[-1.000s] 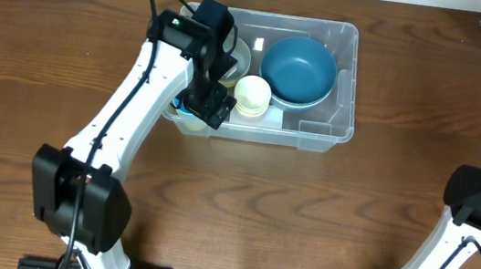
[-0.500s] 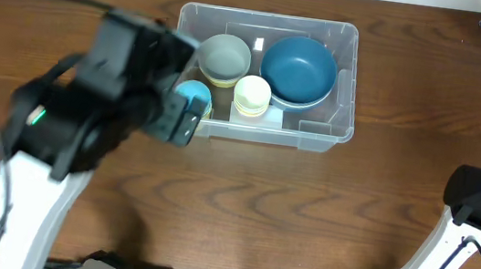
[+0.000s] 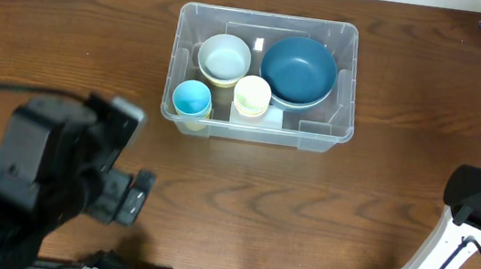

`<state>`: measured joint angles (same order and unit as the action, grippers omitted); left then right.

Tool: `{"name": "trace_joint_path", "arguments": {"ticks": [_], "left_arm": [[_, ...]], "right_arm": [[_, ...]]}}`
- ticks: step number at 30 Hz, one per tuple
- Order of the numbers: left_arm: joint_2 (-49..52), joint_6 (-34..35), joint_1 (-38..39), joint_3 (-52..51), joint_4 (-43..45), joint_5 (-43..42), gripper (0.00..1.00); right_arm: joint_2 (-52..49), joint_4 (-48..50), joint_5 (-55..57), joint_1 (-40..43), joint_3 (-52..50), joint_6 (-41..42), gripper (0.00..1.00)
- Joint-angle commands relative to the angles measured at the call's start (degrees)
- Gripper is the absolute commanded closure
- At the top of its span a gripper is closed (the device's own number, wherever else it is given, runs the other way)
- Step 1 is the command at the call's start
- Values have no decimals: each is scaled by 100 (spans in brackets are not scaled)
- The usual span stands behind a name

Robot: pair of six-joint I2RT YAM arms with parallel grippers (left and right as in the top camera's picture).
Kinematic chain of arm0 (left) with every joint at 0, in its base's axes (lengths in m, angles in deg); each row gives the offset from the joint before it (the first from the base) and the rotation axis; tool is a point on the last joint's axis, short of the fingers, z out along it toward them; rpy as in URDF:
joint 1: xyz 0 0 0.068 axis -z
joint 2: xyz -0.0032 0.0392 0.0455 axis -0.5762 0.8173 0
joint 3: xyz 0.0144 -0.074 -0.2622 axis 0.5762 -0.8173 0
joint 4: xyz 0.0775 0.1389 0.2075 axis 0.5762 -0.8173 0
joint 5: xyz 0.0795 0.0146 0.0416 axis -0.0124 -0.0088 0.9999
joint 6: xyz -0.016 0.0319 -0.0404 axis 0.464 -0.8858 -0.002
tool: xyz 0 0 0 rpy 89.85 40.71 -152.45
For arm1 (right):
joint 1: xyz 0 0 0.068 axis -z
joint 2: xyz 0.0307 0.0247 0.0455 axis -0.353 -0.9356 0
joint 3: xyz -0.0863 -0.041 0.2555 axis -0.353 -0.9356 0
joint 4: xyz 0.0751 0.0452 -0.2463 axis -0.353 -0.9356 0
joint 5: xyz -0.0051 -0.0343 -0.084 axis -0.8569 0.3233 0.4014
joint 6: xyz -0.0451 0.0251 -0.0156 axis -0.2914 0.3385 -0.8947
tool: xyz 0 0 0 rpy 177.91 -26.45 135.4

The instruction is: Pack container

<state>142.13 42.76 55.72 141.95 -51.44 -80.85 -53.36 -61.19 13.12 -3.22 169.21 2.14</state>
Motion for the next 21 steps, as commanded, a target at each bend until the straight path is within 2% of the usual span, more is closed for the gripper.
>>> {"name": "trace_joint_path", "arguments": {"ticks": [1, 5, 8, 13, 21], "left_arm": [[-385, 87, 2, 52, -260, 448, 2], [-938, 413, 0, 42, -221, 444, 2], [-1506, 824, -229, -170, 299, 348, 2], [-2771, 859, -944, -1154, 1797, -236, 2], [-4485, 376, -1694, -3849, 4472, -1054, 2]], "right_arm": [[201, -9, -17, 11, 13, 85, 1], [201, -9, -17, 11, 13, 85, 1], [201, -9, -17, 11, 13, 85, 1], [201, -9, -17, 11, 13, 85, 1], [201, -9, -17, 11, 13, 85, 1]]}}
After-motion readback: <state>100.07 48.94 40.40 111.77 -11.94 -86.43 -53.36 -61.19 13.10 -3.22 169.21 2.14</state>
